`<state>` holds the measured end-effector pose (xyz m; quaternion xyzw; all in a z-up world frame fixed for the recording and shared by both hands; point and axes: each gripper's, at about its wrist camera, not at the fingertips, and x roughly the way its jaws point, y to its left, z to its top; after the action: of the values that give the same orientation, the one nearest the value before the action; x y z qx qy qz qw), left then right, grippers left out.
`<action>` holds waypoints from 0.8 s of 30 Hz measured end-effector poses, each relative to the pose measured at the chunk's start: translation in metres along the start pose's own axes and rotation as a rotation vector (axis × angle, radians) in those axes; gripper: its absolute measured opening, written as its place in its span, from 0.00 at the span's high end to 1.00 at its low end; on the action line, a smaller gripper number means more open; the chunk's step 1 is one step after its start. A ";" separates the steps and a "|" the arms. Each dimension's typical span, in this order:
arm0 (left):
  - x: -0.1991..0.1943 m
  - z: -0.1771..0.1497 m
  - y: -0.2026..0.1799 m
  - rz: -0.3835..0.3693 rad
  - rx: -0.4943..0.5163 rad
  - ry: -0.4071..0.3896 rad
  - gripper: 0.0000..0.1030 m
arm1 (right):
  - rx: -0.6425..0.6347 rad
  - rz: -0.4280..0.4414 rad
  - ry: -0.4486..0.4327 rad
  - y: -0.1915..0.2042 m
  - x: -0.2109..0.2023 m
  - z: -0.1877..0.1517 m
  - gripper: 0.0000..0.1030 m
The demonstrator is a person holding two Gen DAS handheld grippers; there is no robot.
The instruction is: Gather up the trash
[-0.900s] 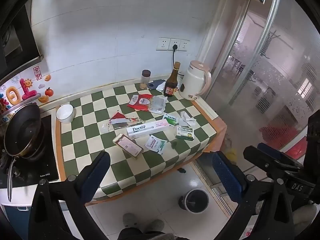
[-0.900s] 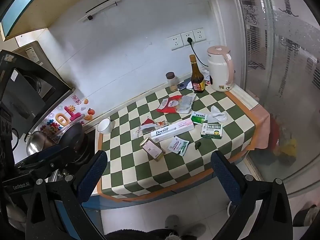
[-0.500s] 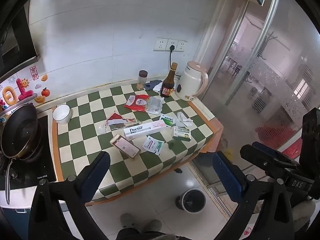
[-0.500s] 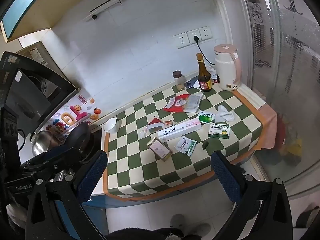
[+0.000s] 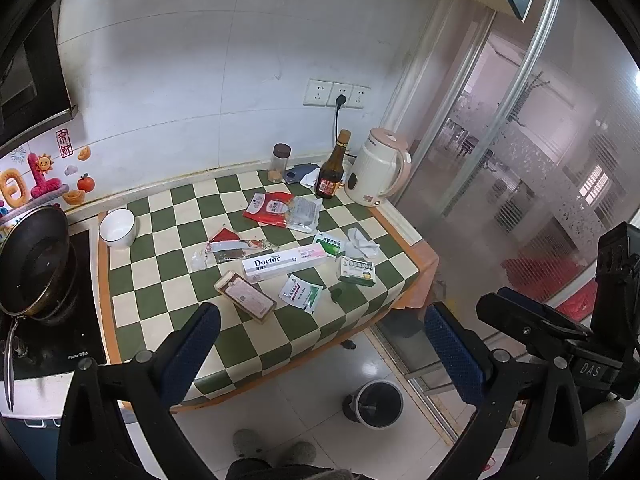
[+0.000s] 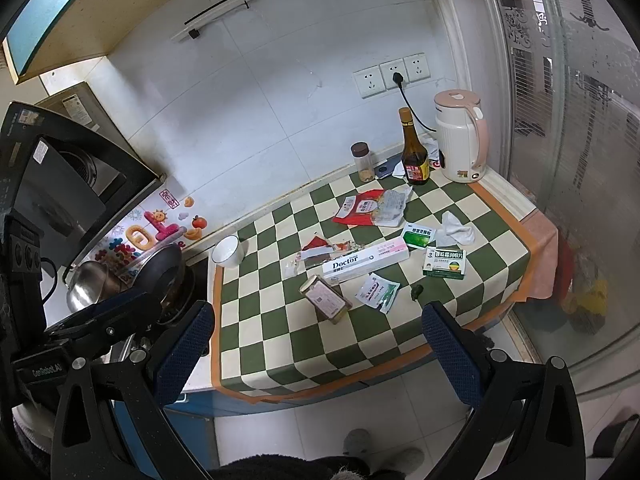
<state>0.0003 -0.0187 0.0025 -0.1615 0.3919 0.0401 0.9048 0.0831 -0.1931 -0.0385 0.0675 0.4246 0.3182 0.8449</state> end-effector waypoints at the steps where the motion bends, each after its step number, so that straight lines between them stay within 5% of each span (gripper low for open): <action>1: 0.000 -0.001 -0.001 0.001 -0.002 -0.002 0.00 | -0.001 -0.001 -0.001 0.000 0.000 0.001 0.00; 24: -0.007 0.005 0.031 -0.025 -0.005 0.002 0.00 | -0.004 0.001 0.000 0.013 -0.002 0.001 0.00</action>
<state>-0.0076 0.0126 0.0029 -0.1686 0.3905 0.0296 0.9045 0.0766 -0.1841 -0.0317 0.0661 0.4239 0.3194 0.8449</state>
